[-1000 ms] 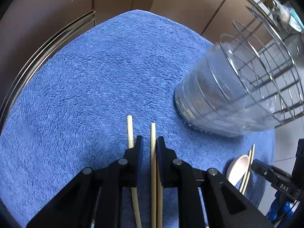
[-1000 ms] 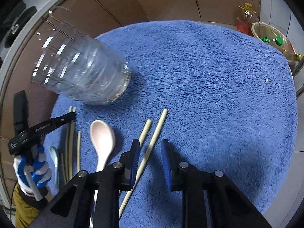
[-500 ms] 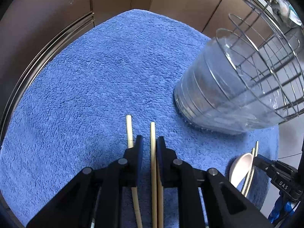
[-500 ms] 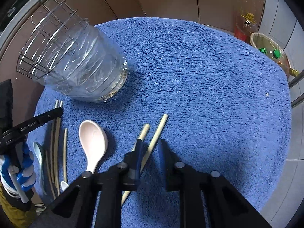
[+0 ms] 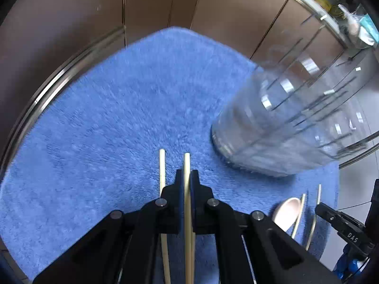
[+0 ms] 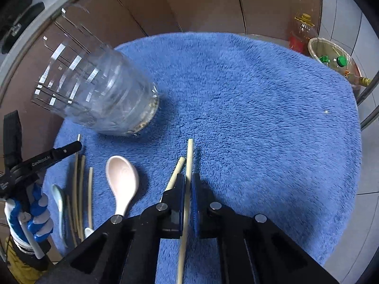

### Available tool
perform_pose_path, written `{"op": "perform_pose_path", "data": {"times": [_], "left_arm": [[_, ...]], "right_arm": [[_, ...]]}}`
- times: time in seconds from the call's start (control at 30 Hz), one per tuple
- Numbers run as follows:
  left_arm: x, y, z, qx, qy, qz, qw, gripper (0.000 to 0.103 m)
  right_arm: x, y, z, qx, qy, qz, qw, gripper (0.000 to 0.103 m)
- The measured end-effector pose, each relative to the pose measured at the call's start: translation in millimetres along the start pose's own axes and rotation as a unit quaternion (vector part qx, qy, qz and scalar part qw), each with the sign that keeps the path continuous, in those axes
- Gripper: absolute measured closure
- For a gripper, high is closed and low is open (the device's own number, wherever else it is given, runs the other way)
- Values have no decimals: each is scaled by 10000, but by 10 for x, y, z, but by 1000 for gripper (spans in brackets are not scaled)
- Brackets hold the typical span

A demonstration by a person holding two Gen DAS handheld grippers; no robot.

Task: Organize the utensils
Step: 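Lift the chopsticks and lower them into the clear holder with both grippers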

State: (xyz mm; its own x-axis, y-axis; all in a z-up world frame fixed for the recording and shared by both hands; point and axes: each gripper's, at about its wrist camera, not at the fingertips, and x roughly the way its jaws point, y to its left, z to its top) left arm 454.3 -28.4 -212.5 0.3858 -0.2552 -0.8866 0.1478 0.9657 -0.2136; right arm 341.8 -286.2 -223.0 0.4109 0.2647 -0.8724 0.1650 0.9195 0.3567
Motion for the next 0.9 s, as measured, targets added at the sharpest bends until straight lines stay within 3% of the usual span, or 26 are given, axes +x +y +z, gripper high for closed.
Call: {"op": "perform_pose_path", "data": {"times": [0.23, 0.5, 0.7, 0.9], "left_arm": [[-689, -29, -158, -14, -842, -63, 9964, 99], [-1532, -175, -457, 49, -1740, -193, 9845, 99], [-2116, -242, -470, 41, -2352, -428, 9710, 99], [-2590, -381, -127, -91, -3058, -863, 9481, 99]], "right_arm": [[-661, 119, -202, -368, -760, 425, 9955, 97], [-1341, 413, -484, -890, -1484, 716, 9823, 97], [-1746, 650, -505, -1230, -1947, 911, 9688, 97], [-2145, 972, -229, -1539, -2624, 1128, 9459, 97]]}}
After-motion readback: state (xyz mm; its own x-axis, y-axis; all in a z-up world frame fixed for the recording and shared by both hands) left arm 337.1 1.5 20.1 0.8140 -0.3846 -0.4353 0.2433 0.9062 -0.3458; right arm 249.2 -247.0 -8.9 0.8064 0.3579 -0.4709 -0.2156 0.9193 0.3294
